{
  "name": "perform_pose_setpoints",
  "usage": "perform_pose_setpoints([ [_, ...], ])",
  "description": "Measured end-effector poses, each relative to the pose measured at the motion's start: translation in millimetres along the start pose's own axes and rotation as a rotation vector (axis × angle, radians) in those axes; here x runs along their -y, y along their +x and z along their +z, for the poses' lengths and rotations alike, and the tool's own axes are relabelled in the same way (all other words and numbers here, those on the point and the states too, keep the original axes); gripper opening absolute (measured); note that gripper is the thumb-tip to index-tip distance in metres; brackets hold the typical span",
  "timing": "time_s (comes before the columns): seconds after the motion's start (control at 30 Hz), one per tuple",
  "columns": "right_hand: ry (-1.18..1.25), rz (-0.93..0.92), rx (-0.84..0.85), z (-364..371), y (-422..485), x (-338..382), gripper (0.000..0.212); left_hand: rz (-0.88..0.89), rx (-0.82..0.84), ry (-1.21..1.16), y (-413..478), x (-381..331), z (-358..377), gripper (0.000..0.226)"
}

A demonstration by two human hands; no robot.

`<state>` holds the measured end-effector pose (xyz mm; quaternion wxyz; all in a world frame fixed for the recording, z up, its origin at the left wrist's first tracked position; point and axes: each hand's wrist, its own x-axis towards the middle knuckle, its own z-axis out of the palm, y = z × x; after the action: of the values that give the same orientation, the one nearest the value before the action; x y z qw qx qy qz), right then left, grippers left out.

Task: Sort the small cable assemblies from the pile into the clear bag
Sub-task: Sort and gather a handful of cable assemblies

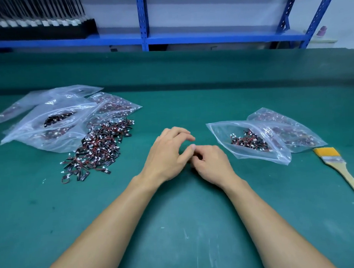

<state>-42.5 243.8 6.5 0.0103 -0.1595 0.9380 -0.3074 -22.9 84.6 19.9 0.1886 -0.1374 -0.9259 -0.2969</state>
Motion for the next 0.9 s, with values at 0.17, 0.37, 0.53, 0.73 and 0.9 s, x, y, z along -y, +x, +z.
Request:
perform_pose_setpoints([
  [0.17,0.026,0.023,0.000,2.4,1.0,2.8,0.026,-0.379,0.127,0.456,-3.3,61.7,-20.0,0.064],
  [0.37,0.032,0.025,-0.011,3.8,2.1,2.7,0.024,-0.426,0.276,0.559,-8.7,77.4,-21.2,0.081],
  [0.53,0.069,0.027,-0.011,4.2,2.2,2.2,0.022,-0.201,0.297,0.358,-17.7,69.8,-22.9,0.068],
  [0.73,0.084,0.019,-0.006,3.1,2.0,2.8,0.023,-0.111,0.098,0.333,-13.6,71.2,-29.1,0.052],
  [0.9,0.086,0.004,-0.009,4.3,2.9,-0.8,0.025,-0.357,0.216,0.490,-10.8,87.7,-26.3,0.073],
])
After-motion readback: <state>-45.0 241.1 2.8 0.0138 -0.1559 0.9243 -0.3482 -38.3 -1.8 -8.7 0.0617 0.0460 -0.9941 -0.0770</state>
